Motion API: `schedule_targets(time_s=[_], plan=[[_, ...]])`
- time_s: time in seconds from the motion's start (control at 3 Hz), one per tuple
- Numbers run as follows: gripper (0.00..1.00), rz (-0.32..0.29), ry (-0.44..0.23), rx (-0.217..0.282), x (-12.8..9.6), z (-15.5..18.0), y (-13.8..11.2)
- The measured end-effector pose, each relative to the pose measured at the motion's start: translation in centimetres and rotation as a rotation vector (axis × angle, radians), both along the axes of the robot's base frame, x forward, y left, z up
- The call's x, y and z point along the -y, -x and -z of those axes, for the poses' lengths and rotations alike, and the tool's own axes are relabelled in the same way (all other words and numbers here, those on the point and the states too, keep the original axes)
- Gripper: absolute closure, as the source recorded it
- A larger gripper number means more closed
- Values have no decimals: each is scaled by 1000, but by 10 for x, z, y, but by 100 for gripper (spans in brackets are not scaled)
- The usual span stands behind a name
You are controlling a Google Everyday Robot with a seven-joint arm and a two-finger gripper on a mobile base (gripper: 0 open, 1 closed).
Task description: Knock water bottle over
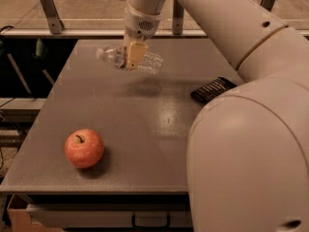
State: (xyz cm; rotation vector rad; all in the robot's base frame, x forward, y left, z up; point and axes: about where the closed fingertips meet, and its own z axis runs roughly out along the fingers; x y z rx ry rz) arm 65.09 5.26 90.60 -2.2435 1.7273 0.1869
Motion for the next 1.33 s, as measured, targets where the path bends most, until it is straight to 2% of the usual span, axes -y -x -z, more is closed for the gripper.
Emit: schedule_targets(time_s=[0.33, 0.67, 1.0, 1.33], plan=[[35, -95, 39, -26, -15, 17, 7], [13, -142, 37, -49, -26, 31, 11], [0, -180, 32, -68, -35, 43, 15], [0, -202, 28, -78, -40, 50, 16]])
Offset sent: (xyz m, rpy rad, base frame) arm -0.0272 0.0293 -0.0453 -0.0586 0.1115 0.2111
